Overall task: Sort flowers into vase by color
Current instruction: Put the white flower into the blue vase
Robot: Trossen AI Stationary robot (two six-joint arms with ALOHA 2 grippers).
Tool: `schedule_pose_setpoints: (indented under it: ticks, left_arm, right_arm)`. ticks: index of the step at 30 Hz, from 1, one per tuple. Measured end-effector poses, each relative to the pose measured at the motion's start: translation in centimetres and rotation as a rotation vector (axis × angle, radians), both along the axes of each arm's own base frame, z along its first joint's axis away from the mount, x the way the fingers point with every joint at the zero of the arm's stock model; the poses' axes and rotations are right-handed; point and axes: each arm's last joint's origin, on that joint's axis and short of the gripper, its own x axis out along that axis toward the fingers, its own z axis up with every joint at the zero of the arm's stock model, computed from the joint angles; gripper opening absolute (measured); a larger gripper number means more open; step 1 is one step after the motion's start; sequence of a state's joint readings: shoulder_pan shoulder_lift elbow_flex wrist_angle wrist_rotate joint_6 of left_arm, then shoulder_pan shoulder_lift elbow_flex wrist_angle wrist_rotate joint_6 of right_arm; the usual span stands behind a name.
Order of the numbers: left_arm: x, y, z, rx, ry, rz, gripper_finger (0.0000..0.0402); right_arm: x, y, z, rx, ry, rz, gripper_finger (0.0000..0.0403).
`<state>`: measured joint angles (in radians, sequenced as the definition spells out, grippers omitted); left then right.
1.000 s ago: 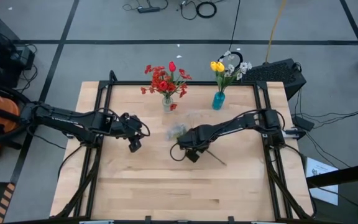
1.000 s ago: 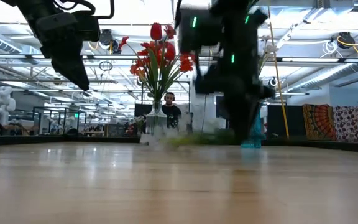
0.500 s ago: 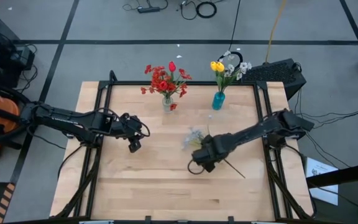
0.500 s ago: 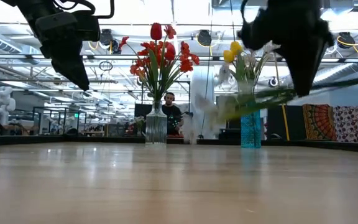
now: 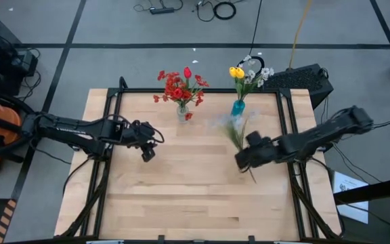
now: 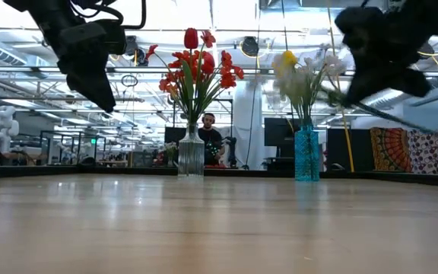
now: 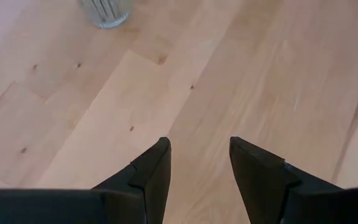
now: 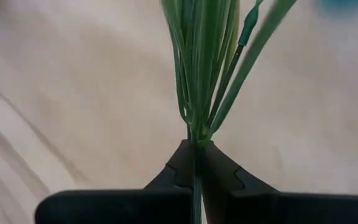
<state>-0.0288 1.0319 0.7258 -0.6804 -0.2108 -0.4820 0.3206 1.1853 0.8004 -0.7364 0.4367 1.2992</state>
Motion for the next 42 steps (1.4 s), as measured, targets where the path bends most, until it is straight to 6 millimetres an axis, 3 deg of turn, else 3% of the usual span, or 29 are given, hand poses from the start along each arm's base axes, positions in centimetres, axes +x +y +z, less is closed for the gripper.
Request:
schedule_pose_setpoints:
  ticks: [7, 11, 15, 23, 28, 36, 42]
  left_arm:
    - [0.6, 0.8, 0.4, -0.019, -0.08, 0.029, 0.0171]
    - [1.1, 1.5, 0.9, -0.012, -0.154, 0.057, 0.0171]
    - [1.6, 2.2, 1.5, 0.018, -0.228, 0.058, 0.0171]
    - [1.8, 3.1, 1.8, 0.022, -0.268, 0.098, 0.0171]
    - [1.7, 3.3, 1.8, 0.024, -0.268, 0.107, 0.0171]
    - [1.7, 3.3, 1.8, 0.022, -0.269, 0.107, 0.0171]
    - [1.7, 3.3, 1.8, 0.018, -0.27, 0.109, 0.0171]
  right_arm:
    - [-3.4, -3.2, 1.2, -0.417, -0.53, -0.135, 0.0]
    - [-4.0, -5.5, 2.1, -0.646, -0.616, -0.168, 0.0]
    - [-3.8, -7.7, 3.0, -0.831, -0.712, -0.055, 0.0]
    - [-3.7, -11.6, 2.6, -1.012, -0.559, -0.071, 0.0]
    - [-3.9, -13.6, 3.1, -1.111, -0.574, -0.103, 0.0]
    - [-3.5, -15.9, 1.9, -1.093, -0.542, -0.089, 0.0]
    - [-3.3, -16.5, 1.6, -1.103, -0.533, -0.106, 0.0]
